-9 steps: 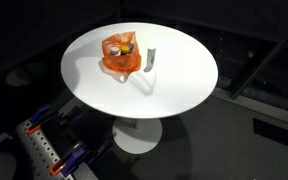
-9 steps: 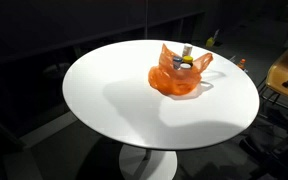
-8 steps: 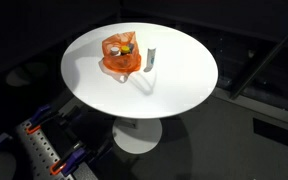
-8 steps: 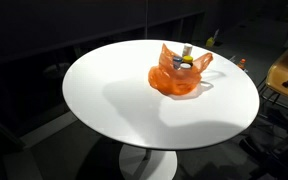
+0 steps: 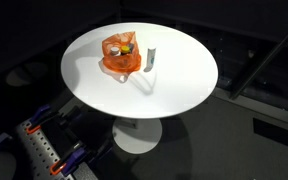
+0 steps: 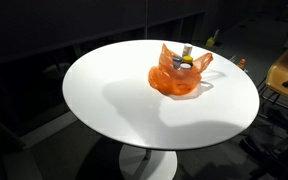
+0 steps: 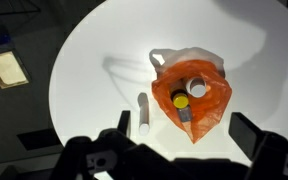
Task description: Take the yellow bottle out of the plastic bag
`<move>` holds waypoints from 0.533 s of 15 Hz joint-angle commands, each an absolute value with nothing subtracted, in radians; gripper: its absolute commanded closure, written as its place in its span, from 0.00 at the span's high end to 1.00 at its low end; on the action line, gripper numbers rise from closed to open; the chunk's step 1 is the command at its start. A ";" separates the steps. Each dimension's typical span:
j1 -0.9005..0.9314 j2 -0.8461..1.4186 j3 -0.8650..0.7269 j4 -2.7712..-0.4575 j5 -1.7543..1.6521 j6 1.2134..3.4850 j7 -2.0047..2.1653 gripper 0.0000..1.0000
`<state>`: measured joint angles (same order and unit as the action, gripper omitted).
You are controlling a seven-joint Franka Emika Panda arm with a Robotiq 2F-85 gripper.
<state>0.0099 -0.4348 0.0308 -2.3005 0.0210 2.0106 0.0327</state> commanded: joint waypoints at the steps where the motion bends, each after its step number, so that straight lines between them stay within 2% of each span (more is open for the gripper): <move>1: 0.011 -0.392 0.042 -2.242 0.004 2.016 0.049 1.00; 8: 0.021 -0.164 0.062 -2.018 0.009 1.988 0.047 1.00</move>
<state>0.0109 -0.2920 0.0582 -2.1509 0.0204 2.0197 0.0327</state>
